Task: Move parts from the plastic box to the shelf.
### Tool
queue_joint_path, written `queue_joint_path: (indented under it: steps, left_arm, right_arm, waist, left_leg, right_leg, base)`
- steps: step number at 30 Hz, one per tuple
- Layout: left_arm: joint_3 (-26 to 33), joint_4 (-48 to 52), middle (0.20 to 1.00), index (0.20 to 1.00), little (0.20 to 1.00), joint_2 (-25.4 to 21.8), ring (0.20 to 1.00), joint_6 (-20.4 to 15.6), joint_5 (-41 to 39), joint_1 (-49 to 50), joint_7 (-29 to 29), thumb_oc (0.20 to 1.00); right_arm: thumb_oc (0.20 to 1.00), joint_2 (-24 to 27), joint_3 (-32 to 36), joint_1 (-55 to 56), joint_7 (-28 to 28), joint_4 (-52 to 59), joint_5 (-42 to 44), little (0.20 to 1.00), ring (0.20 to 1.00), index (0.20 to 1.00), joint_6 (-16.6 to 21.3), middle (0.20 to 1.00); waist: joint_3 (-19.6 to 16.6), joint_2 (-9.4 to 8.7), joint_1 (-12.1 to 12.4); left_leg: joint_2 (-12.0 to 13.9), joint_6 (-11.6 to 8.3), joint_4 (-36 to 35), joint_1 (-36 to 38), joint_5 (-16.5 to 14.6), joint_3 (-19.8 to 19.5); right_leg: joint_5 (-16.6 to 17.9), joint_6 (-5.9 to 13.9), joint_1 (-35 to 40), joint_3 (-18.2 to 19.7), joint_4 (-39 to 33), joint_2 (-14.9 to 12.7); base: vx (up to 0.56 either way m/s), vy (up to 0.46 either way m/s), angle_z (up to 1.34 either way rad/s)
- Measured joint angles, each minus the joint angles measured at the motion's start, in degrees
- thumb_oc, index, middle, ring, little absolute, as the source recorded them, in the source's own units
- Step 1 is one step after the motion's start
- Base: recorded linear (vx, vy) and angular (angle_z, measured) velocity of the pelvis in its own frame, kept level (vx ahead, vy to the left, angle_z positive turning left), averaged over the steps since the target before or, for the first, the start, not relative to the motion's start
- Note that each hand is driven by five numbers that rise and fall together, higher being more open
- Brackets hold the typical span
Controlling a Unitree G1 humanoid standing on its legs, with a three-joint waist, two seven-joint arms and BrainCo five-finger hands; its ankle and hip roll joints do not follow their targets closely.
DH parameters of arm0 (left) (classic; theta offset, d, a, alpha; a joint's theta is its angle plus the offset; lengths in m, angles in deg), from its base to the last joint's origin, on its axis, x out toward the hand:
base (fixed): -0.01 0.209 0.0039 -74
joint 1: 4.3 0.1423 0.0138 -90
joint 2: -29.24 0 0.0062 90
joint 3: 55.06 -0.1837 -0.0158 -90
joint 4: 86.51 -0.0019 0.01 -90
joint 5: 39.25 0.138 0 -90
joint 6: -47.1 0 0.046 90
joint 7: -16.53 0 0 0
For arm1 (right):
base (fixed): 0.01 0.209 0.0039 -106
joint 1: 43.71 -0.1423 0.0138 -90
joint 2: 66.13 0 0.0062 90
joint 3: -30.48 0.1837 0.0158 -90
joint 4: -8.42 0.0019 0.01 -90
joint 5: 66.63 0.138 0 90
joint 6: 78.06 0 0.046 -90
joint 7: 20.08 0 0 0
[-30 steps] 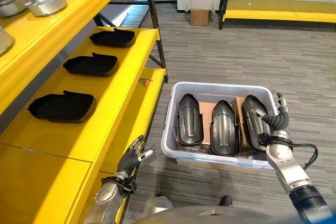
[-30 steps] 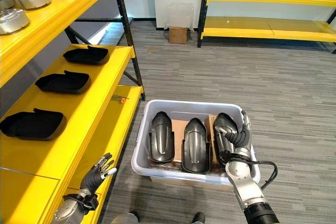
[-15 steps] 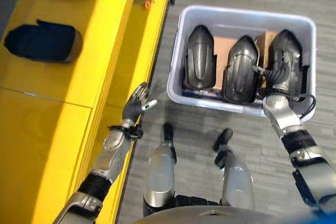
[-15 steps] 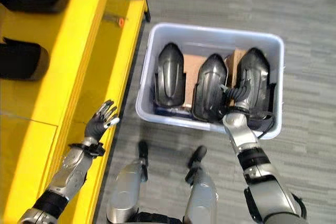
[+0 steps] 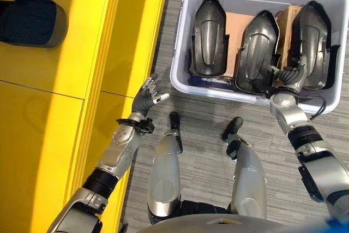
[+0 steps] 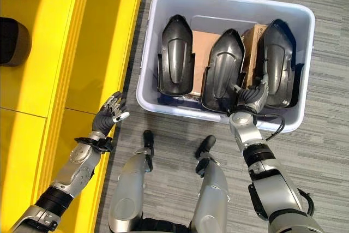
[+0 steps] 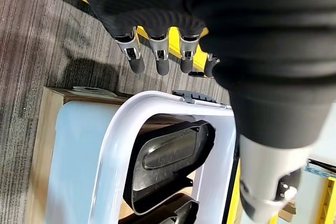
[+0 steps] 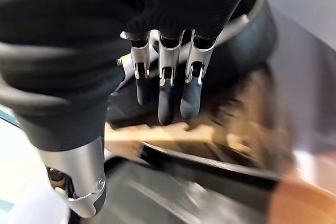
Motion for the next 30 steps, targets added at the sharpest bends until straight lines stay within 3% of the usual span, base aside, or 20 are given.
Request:
queue_joint_path:
  steps: [4,11,16,21,23,30]
  left_arm:
    - [-0.02,0.15,1.000,1.000,1.000,1.04,1.000,0.78,-2.23,-0.49,1.12,1.000]
    - [0.18,0.00,1.000,1.000,1.000,2.24,1.000,1.00,-3.74,0.33,3.12,1.000]
    - [0.22,-0.13,1.000,1.000,1.000,2.30,1.000,0.76,-3.71,-0.01,3.14,1.000]
    - [0.31,-0.27,1.000,1.000,1.000,2.28,1.000,1.20,-4.93,-0.12,3.00,1.000]
    - [0.48,-1.63,1.000,1.000,1.000,2.29,1.000,2.06,-4.97,-0.30,2.73,1.000]
    - [1.56,-3.10,1.000,1.000,1.000,2.03,1.000,3.69,-5.00,-0.22,1.55,1.000]
  right_arm:
    - [1.000,0.08,0.45,0.11,-5.21,7.55,-8.45,1.000,1.000,1.000,0.36,1.000]
    - [1.000,-0.45,0.24,0.94,-8.31,7.57,-10.50,1.000,1.000,1.000,0.47,1.000]
    - [1.000,-0.55,1.08,1.10,-8.27,8.23,-11.37,1.000,1.000,1.000,0.95,1.000]
    - [1.000,-0.53,1.74,1.21,-8.23,4.55,-5.75,1.000,1.000,1.000,0.45,1.000]
    - [1.000,-0.46,2.84,-1.29,-5.74,-4.69,-0.74,1.000,1.000,1.000,0.40,1.000]
    - [1.000,0.28,1.38,-9.30,6.74,-16.91,14.59,1.000,1.000,1.000,-1.36,1.000]
  waist:
    - [-0.01,0.02,-1.03]
    - [-0.02,0.03,-2.18]
    - [-0.05,0.07,-2.22]
    - [-0.09,0.09,-2.21]
    - [-0.09,0.10,-1.14]
    - [-0.13,0.11,1.20]
  left_leg:
    - [0.10,0.07,1.57,-0.02,-1.23,0.97]
    - [0.19,0.18,1.88,-0.44,-1.98,1.34]
    - [0.23,-0.04,2.46,-1.16,-2.13,1.54]
    - [0.57,0.15,3.93,-1.23,-2.87,1.58]
    - [1.17,-0.02,5.96,-1.99,-3.76,1.19]
    - [1.63,-0.42,9.83,-6.62,-4.38,-1.27]
  right_leg:
    - [0.31,0.25,-0.27,1.62,-0.02,0.13]
    - [0.31,0.70,-0.95,2.47,-0.61,0.49]
    - [0.76,0.41,-1.74,2.57,-0.44,0.49]
    - [0.72,0.44,-1.47,2.51,0.09,0.39]
    - [-0.45,0.16,-2.16,2.53,2.06,0.30]
    - [-3.58,-0.46,-6.31,1.97,7.94,-0.79]
  base:
    - [0.05,0.051,-0.15]
    - [0.06,0.001,-0.06]
    - [0.02,0.000,-0.02]
    - [0.03,-0.040,-0.02]
    - [0.04,-0.080,0.00]
    - [0.04,-0.065,0.11]
